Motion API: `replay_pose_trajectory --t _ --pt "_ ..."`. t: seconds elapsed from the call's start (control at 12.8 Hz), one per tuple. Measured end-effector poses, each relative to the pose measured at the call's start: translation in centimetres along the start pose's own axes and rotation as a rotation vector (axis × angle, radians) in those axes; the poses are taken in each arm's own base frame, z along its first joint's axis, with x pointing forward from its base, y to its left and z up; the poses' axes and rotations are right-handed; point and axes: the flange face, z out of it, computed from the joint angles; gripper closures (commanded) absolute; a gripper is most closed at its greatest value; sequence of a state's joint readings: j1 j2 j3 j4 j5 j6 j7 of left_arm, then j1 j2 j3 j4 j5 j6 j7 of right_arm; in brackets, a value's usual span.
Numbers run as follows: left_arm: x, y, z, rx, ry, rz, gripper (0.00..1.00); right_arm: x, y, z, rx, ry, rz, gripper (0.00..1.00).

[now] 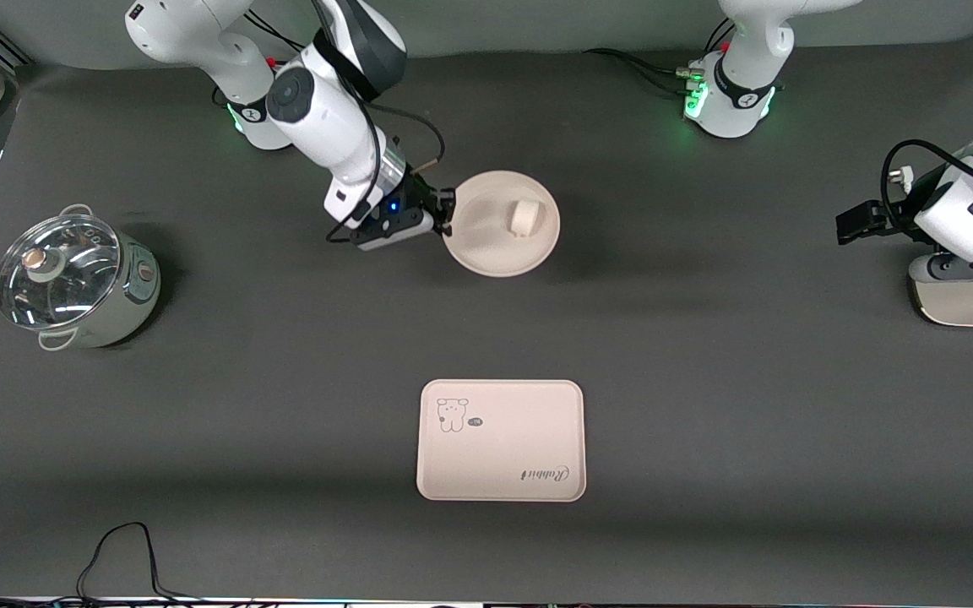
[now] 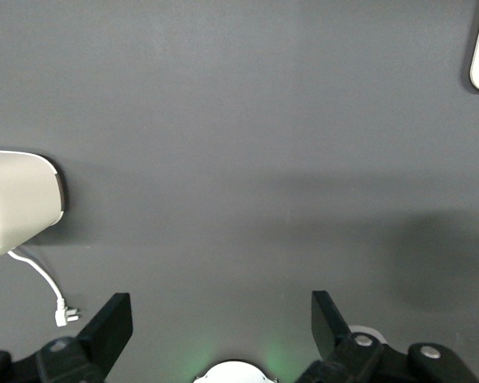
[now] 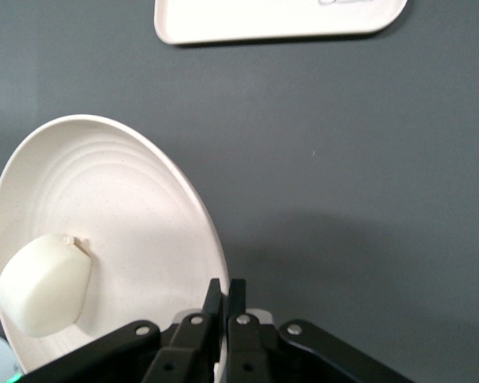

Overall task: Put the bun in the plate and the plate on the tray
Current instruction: 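Carry the plate with the right gripper onto the white tray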

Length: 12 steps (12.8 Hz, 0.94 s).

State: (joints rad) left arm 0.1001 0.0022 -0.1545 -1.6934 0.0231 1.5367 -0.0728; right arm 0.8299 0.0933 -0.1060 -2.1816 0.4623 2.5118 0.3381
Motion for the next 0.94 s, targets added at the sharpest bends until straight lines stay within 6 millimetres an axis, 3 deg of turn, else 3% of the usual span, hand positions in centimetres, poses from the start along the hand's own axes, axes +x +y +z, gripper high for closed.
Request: replay_pose_trajectory --t 0.31,0.62,0.94 --pt "0.0 -0.1 0.0 0.0 0.002 -0.002 0.0 8.8 -0.6 1.7 -0.006 0.025 0.044 1.0" --pt "0.0 -0.3 0.0 -0.001 0.003 -0.005 0.0 18.6 0.1 1.7 0.007 0.051 0.078 1.0" --pt "0.1 -0.3 0.0 -0.001 0.003 -0.005 0.0 25.3 2.2 3.3 0.023 0.082 0.107 1.0"
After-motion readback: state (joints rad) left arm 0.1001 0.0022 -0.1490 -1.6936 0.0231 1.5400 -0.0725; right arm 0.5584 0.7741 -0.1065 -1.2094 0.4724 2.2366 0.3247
